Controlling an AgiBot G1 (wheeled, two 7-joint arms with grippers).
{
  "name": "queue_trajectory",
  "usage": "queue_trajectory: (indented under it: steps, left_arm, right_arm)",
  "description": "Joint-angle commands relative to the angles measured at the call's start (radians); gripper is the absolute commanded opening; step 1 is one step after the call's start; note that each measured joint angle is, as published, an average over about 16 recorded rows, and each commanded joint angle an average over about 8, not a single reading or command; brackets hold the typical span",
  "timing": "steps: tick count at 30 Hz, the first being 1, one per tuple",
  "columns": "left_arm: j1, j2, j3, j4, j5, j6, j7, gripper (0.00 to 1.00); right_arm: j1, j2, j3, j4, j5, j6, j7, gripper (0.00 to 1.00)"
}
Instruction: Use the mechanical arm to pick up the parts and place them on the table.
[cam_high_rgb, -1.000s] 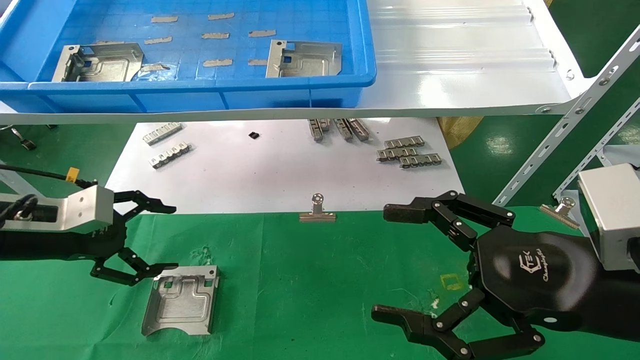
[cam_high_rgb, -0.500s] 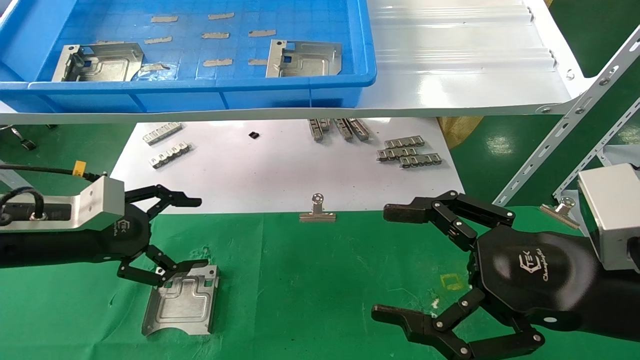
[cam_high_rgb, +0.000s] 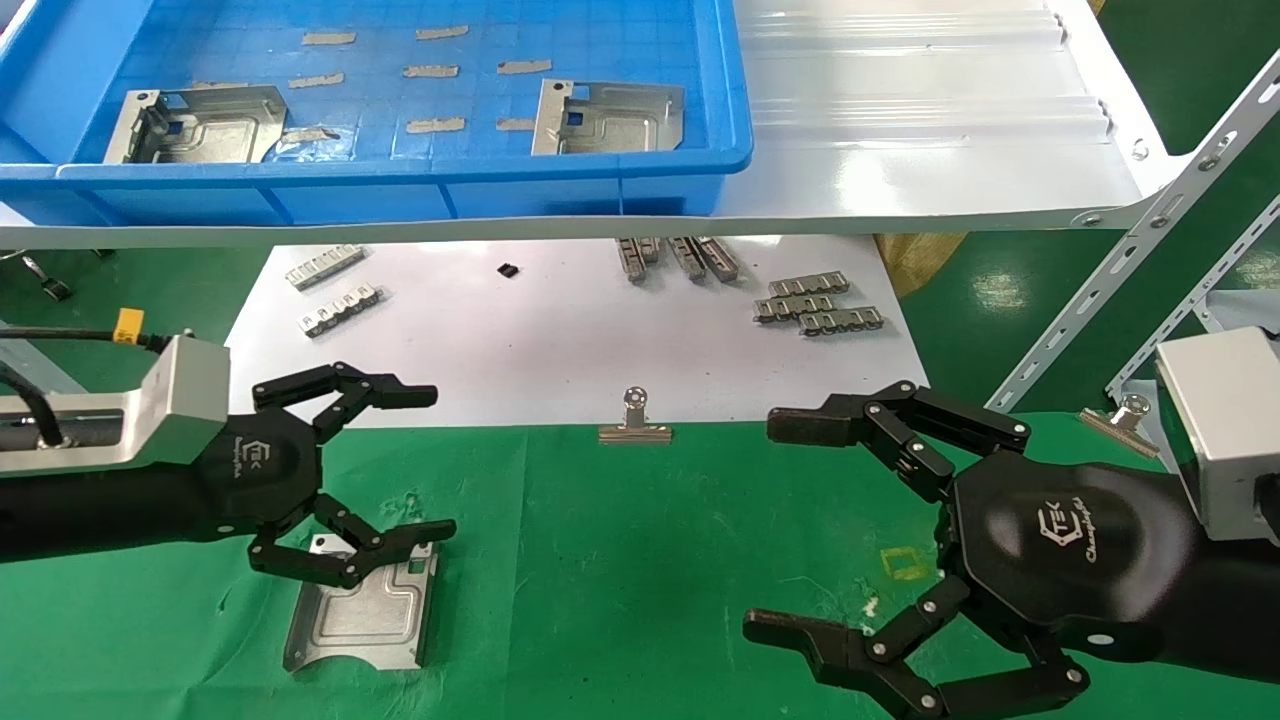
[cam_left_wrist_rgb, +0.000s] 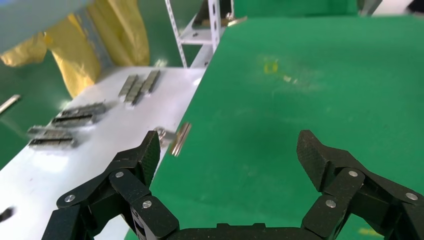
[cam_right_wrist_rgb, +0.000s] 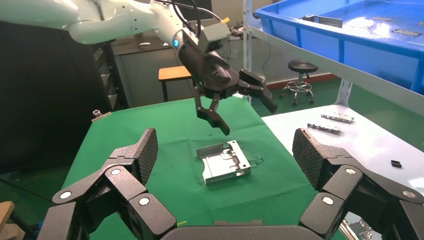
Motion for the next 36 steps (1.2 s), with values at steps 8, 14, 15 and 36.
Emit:
queue_trajectory:
  steps: [8, 14, 15, 36]
  left_arm:
    - [0.109, -0.038, -0.098, -0.179, -0.068, -0.015, -0.123, 1.00]
    - [0.182, -0.063, -0.164, -0.299, -0.113, -0.024, -0.206, 1.00]
    - [0.194, -0.068, -0.175, -0.319, -0.121, -0.026, -0.219, 1.00]
    - [0.374, -0.130, -0.337, -0.615, -0.235, -0.049, -0.410, 1.00]
  right_arm:
    - [0.000, 0.000, 0.000, 0.000, 0.000, 0.000, 0.000, 1.00]
    - [0.000, 0.000, 0.000, 0.000, 0.000, 0.000, 0.000, 1.00]
    - [0.000, 0.000, 0.000, 0.000, 0.000, 0.000, 0.000, 1.00]
    - [0.000, 0.000, 0.000, 0.000, 0.000, 0.000, 0.000, 1.00]
